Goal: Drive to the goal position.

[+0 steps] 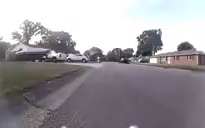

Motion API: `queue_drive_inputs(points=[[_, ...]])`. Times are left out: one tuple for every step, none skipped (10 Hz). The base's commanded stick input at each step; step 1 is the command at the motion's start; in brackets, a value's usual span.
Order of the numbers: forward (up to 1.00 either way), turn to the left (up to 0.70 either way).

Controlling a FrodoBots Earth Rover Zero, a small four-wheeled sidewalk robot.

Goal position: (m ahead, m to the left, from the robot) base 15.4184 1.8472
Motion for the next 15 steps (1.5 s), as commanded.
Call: queue_drive_inputs(points=[[0.98, 0.00], [0.98, 0.00], [0.98, -0.15], [0.98, -0.30], [0.98, -0.36], [0.98, -0.29], [0.98, -0.21], [0.98, -0.14], [0.98, -0.06], [0.98, 0.00], [0.98, 0.00], [0.98, 0.00], [0.98, 0.00], [0.98, 0.00], [0.98, 0.00]])
